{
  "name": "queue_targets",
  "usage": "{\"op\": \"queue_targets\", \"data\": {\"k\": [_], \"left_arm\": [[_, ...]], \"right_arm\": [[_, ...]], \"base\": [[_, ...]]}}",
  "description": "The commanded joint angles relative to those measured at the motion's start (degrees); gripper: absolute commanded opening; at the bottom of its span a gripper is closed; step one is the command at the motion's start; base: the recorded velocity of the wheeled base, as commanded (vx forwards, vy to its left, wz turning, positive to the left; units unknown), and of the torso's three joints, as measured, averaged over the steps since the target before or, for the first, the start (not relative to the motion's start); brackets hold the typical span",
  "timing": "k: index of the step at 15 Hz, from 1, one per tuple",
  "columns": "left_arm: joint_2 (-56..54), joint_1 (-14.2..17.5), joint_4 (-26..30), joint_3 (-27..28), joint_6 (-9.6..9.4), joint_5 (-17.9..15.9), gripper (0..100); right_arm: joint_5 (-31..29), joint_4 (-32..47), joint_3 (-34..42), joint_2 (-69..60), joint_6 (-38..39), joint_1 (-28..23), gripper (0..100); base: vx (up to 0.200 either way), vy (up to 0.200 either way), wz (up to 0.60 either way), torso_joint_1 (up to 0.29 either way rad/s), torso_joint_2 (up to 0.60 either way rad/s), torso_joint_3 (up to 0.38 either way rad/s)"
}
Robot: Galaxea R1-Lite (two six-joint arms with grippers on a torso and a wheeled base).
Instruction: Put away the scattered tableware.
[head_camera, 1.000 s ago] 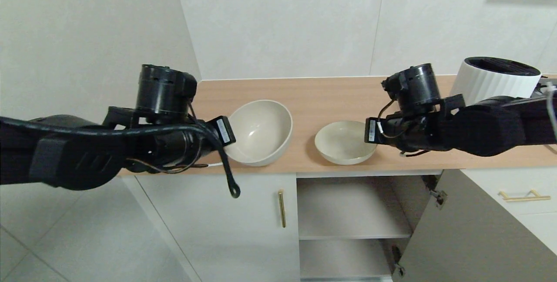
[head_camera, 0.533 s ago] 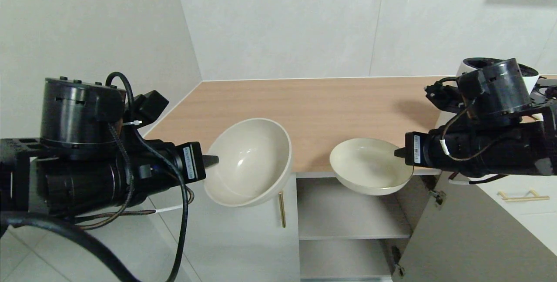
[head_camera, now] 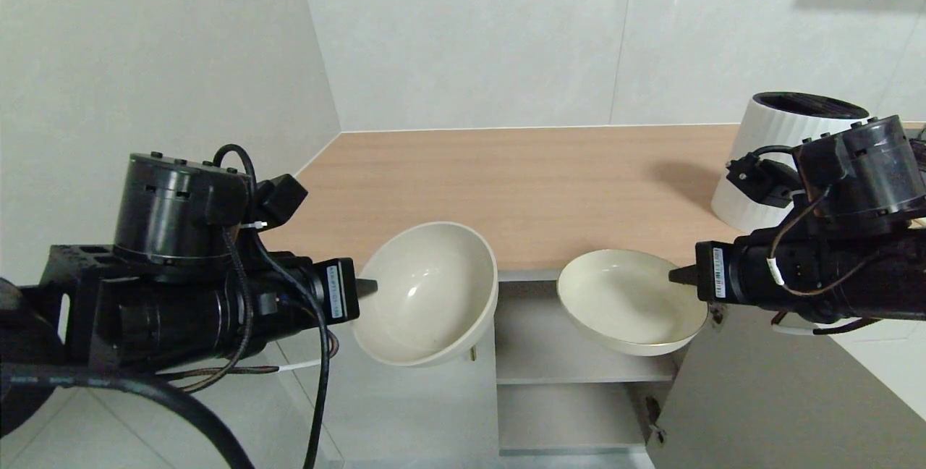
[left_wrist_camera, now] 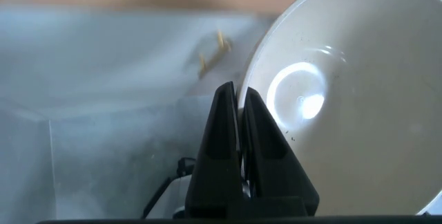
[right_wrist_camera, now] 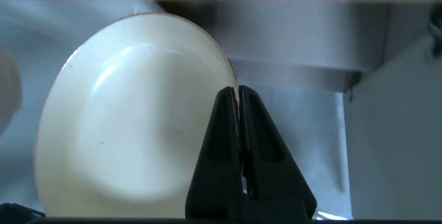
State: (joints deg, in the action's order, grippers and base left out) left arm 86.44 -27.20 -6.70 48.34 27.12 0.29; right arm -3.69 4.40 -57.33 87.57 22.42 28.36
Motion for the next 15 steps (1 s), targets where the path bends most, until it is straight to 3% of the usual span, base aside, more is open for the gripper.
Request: {"op": "queue_targets", "data": {"k": [1, 15], "left_arm": [[1.4, 0.0, -0.2, 0.0, -0.05, 0.1, 0], [2.5, -1.5, -0.2, -0.3, 0.03, 0.2, 0]], "right_arm": [[-0.1, -0.4, 0.0, 0.9, 0.0, -0.2, 0], [-0.6, -2.0, 0.0, 3.8, 0.0, -1.2, 0]], "base": [[0.000, 0.000, 0.00, 0.000, 0.00, 0.000], [0.000, 0.000, 0.00, -0.019, 0.05, 0.025]]}}
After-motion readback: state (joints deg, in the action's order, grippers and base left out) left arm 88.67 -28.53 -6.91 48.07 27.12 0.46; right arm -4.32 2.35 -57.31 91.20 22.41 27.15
